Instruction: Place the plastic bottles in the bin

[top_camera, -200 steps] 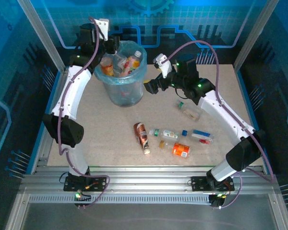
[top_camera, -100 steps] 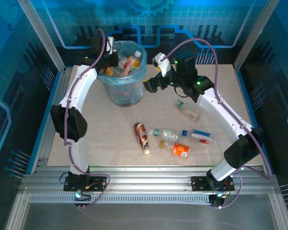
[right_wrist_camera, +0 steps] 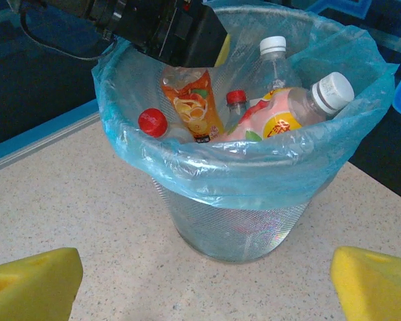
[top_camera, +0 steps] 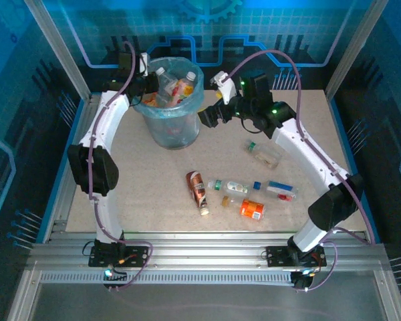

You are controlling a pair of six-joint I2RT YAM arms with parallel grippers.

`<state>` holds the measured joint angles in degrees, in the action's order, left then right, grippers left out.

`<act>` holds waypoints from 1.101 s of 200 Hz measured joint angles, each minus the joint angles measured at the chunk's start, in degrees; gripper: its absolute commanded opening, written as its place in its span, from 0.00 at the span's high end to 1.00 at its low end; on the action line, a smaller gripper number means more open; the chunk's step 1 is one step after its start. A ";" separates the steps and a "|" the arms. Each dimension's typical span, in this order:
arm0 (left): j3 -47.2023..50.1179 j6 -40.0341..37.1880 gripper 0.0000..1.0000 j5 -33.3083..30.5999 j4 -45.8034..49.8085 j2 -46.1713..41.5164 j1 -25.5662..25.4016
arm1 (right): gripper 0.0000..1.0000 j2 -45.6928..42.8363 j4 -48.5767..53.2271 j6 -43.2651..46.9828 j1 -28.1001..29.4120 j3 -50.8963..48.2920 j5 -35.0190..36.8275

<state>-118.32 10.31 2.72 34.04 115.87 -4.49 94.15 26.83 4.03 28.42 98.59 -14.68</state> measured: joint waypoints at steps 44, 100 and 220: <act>-5.29 0.52 0.65 2.71 1.68 0.63 0.04 | 0.05 2.21 3.52 -1.07 0.00 5.95 0.94; -6.10 -3.21 0.48 3.56 -0.57 -8.20 -4.70 | 0.05 -0.70 9.25 -4.31 -0.11 6.56 4.72; 39.95 -31.32 0.19 18.82 -12.41 -38.21 -31.52 | 0.12 -18.51 19.23 -6.03 2.23 -24.35 10.03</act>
<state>-78.37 -21.02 21.54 21.63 77.67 -36.01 75.64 46.06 -2.00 30.65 74.24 -4.64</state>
